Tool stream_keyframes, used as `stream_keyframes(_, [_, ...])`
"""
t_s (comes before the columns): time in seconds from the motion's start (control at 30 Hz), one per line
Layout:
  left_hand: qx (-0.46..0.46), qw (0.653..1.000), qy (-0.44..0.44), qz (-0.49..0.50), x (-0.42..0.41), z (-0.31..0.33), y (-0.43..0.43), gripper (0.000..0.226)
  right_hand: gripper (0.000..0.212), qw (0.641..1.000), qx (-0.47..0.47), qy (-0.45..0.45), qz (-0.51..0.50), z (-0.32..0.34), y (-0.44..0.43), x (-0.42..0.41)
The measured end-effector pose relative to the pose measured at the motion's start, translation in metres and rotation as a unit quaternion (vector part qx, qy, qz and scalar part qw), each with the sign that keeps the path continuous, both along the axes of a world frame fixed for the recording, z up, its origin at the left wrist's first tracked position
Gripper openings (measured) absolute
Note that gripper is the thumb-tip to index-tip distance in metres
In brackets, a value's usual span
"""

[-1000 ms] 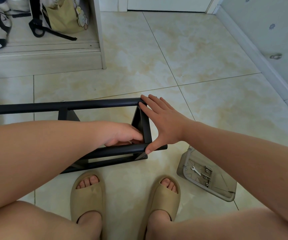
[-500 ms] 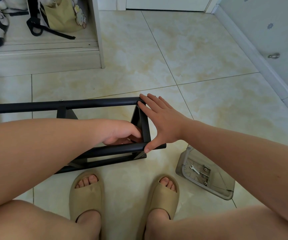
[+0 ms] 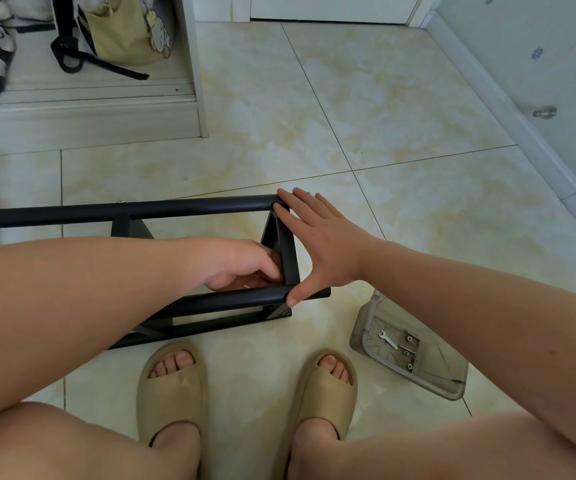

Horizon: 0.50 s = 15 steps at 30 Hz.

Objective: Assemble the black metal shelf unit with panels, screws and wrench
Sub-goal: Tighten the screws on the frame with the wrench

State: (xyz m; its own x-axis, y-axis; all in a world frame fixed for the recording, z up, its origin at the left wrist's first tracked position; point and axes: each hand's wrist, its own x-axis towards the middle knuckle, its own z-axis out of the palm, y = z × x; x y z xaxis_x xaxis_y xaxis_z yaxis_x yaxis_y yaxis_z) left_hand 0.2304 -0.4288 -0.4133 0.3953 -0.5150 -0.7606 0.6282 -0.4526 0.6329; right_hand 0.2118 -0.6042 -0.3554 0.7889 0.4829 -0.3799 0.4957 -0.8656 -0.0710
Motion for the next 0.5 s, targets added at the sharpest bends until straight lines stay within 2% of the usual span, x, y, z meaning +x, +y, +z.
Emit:
stream_keyframes(0.2, [0.036,0.997,-0.046,-0.049,-0.0042,-0.0014,-0.0002,0.03,0.149,1.0,-0.001,0.001,0.001,0.0002,0.0005,-0.0002])
stream_keyframes(0.27, [0.03,0.998,-0.041,-0.035,-0.0027,-0.0029,-0.0006,0.03,0.149,1.0,-0.001,0.002,0.0,0.0006,0.0003,-0.0002])
stream_keyframes(0.4, [0.026,0.999,-0.037,-0.025,-0.0007,-0.0009,-0.0012,0.016,0.149,1.0,-0.002,0.0,0.001,0.0006,0.0001,0.0002])
stream_keyframes(0.5, [0.011,0.999,-0.023,-0.026,-0.0001,0.0001,0.0026,0.022,0.149,1.0,-0.001,0.001,0.001,0.0008,0.0006,-0.0003])
